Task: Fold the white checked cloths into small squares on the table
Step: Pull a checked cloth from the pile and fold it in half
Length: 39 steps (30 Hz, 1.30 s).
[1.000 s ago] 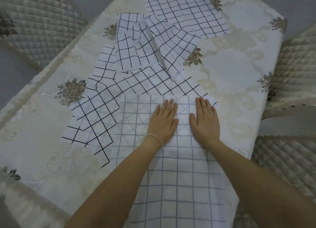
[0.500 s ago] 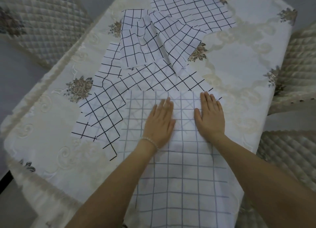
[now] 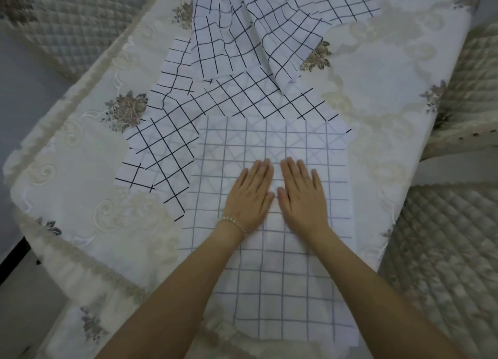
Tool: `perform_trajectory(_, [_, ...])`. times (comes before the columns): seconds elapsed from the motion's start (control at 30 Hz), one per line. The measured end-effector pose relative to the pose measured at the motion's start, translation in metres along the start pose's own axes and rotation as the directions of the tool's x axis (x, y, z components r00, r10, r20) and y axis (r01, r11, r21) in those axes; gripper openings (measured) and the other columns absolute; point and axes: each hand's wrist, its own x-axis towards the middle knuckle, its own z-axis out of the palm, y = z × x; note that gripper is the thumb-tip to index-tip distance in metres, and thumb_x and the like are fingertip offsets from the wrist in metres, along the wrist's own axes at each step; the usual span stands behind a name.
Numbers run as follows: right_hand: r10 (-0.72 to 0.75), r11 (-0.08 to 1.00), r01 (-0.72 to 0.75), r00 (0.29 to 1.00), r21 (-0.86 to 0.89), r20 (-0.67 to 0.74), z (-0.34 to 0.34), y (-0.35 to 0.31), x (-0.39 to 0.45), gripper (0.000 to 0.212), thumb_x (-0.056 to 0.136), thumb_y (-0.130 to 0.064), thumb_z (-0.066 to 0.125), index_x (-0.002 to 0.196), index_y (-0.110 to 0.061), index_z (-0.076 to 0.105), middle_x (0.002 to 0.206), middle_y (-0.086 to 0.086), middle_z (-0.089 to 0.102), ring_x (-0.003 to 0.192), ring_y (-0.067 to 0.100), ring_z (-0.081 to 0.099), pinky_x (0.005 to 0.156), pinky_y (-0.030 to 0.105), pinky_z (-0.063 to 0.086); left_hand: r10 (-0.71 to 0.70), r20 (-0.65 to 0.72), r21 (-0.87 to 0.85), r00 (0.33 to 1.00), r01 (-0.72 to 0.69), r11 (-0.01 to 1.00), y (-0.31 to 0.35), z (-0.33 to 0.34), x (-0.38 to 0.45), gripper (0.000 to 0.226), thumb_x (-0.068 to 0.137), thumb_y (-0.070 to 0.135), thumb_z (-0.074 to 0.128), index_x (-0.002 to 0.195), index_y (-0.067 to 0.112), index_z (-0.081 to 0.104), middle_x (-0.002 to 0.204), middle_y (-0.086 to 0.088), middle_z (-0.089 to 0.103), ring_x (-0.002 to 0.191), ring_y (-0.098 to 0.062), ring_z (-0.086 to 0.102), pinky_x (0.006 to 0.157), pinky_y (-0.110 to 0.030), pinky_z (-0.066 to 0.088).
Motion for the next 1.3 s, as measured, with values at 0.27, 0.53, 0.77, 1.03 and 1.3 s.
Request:
perform_trajectory(0.27, [0.132,0.989,-0.133,0.991,-0.056,-0.025,-0.017,0.058,-0.019,0.060,0.100,-0.038,0.017,0.154,-0.016,0.005,0.161,-0.001,0.005,0.148,0.012,-0.003,0.121,0.034,-0.003,-0.160,-0.031,0.000,0.987,0.160,0.987,-0.092,-0.014,-0.045,0.059,0.099,0.037,0.012,0.150,0.008,0.010,0.158,-0.006,0.006,0.146,-0.018,0.005,0.119,-0.036,0.004])
perform_trajectory(0.53, [0.161,0.982,-0.167,0.985,-0.090,-0.063,-0.024,0.025,-0.023,0.062,0.098,-0.036,0.015,0.153,-0.007,0.011,0.160,0.011,0.012,0.148,0.025,0.009,0.120,0.040,0.001,-0.187,-0.076,0.080,0.979,0.193,0.978,-0.059,-0.030,-0.041,0.061,0.096,0.035,0.013,0.147,0.001,0.021,0.155,-0.015,0.019,0.144,-0.030,0.018,0.117,-0.043,0.009])
perform_trajectory(0.77, [0.035,0.997,-0.035,0.999,0.068,0.002,0.014,-0.049,-0.083,0.059,0.100,-0.037,0.020,0.152,-0.010,0.019,0.159,0.005,0.016,0.148,0.017,0.009,0.121,0.035,0.001,0.024,0.061,0.025,0.998,-0.025,0.999,0.017,0.003,-0.077,0.058,0.098,0.035,0.017,0.148,0.006,0.021,0.156,-0.010,0.018,0.145,-0.022,0.014,0.118,-0.041,0.017])
perform_trajectory(1.03, [0.105,0.994,-0.103,0.993,0.042,-0.052,0.005,-0.022,-0.097,0.060,0.098,-0.036,0.023,0.152,-0.010,0.019,0.159,0.004,0.018,0.148,0.019,0.013,0.121,0.037,0.004,-0.017,0.112,0.084,0.994,0.007,0.996,-0.031,-0.012,-0.092,0.064,0.096,0.043,0.009,0.150,0.008,0.010,0.158,-0.007,0.008,0.146,-0.022,0.009,0.118,-0.039,0.008])
perform_trajectory(1.3, [0.104,0.994,-0.103,0.994,0.023,-0.037,0.004,-0.023,-0.098,0.062,0.097,-0.038,0.020,0.152,-0.009,0.020,0.159,0.005,0.020,0.147,0.021,0.015,0.120,0.037,0.004,-0.753,0.123,-0.548,0.646,0.677,0.491,-0.035,-0.045,-0.147,0.058,0.085,0.028,0.062,0.132,0.003,0.038,0.125,-0.016,0.044,0.112,-0.031,0.046,0.093,-0.039,0.041])
